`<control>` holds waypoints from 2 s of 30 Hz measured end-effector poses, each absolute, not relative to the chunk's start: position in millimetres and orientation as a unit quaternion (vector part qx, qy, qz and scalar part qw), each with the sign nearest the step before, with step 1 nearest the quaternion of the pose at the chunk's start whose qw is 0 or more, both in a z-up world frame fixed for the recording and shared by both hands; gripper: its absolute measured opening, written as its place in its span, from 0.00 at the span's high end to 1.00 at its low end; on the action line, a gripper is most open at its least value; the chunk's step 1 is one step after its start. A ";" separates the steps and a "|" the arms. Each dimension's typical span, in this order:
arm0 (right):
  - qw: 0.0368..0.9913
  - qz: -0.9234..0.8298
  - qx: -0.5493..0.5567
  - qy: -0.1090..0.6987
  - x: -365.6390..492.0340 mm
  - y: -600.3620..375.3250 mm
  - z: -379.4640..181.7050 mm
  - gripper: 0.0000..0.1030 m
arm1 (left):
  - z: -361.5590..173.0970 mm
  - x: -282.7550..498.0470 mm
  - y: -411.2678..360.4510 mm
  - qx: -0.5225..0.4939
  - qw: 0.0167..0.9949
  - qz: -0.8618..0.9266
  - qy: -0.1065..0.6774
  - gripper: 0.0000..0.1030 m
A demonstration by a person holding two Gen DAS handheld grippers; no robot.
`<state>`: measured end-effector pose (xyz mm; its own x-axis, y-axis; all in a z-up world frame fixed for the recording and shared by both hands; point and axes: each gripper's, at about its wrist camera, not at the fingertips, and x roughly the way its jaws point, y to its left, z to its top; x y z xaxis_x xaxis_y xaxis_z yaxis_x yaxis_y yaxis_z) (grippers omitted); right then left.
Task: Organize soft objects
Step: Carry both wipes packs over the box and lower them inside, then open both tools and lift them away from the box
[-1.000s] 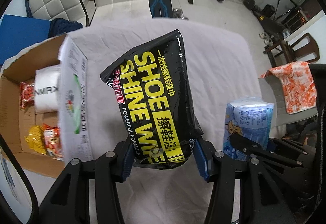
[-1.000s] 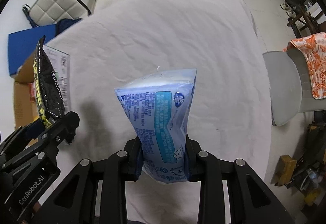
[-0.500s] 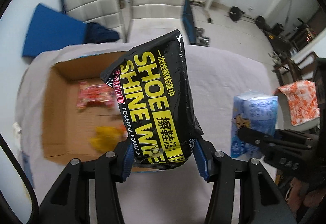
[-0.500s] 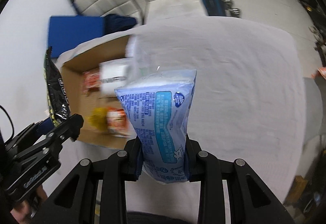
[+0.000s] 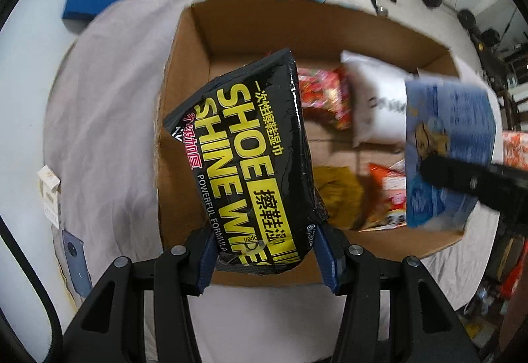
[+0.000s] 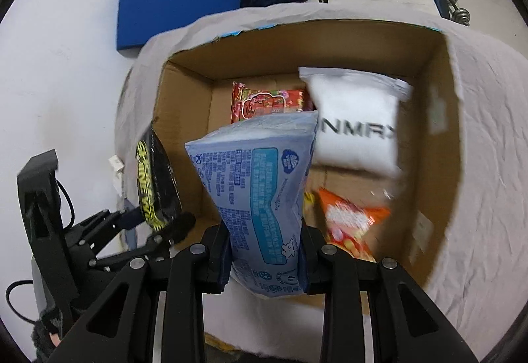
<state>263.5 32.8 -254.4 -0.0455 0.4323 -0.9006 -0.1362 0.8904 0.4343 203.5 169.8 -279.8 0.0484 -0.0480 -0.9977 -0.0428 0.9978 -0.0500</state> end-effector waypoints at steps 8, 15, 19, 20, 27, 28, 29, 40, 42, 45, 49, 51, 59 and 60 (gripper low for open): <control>0.670 0.206 0.089 0.708 296.6 72.3 -291.6 0.64 | -326.1 213.3 178.8 -0.047 0.685 -0.023 0.727 0.48; 0.668 0.206 0.075 0.711 305.2 89.6 -308.0 0.37 | -336.2 211.9 183.4 -0.072 0.671 -0.008 0.738 0.46; 0.674 0.195 0.069 0.709 301.5 82.7 -304.3 0.34 | -326.0 210.1 181.5 -0.073 0.684 0.001 0.726 0.45; 0.679 0.190 0.062 0.707 299.7 79.9 -301.7 0.32 | -322.6 208.3 180.7 -0.072 0.689 0.006 0.722 0.45; 0.693 0.148 0.046 0.704 276.8 44.0 -288.6 0.18 | -300.6 197.2 176.4 -0.081 0.711 0.015 0.699 0.40; 0.692 0.144 0.048 0.705 273.5 40.6 -288.9 0.18 | -297.5 196.7 174.2 -0.083 0.712 0.014 0.697 0.40; 0.691 0.141 0.049 0.707 269.9 36.6 -289.5 0.18 | -293.7 200.2 174.7 -0.084 0.714 0.015 0.695 0.40; 0.721 0.068 0.010 0.690 235.2 -3.8 -274.0 0.00 | -257.6 193.1 178.4 -0.039 0.759 0.042 0.648 0.08; 0.732 0.061 0.005 0.679 227.8 -8.7 -264.8 0.00 | -248.6 189.5 172.3 -0.026 0.770 0.043 0.636 0.08; 0.744 0.052 0.008 0.666 220.3 -14.8 -250.0 0.00 | -238.7 183.9 164.0 -0.020 0.783 0.042 0.620 0.08; 0.751 0.039 0.010 0.660 211.0 -18.4 -236.8 0.00 | -224.9 175.4 159.1 -0.026 0.794 0.043 0.606 0.08; 0.754 0.036 0.010 0.655 206.0 -18.4 -230.2 0.00 | -217.1 172.2 157.9 -0.025 0.800 0.047 0.598 0.08; 0.771 0.036 0.012 0.636 189.5 -19.8 -208.8 0.00 | -190.7 165.7 154.8 -0.026 0.819 0.049 0.572 0.08; 0.772 0.035 0.012 0.635 188.5 -20.1 -207.9 0.00 | -189.1 165.1 154.4 -0.026 0.820 0.048 0.570 0.08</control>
<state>188.5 -20.1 -207.9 0.1916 0.0698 -0.9790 -0.0387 0.9972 0.0635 165.1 154.4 -189.1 0.3450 0.0487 -0.9373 -0.1087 0.9940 0.0116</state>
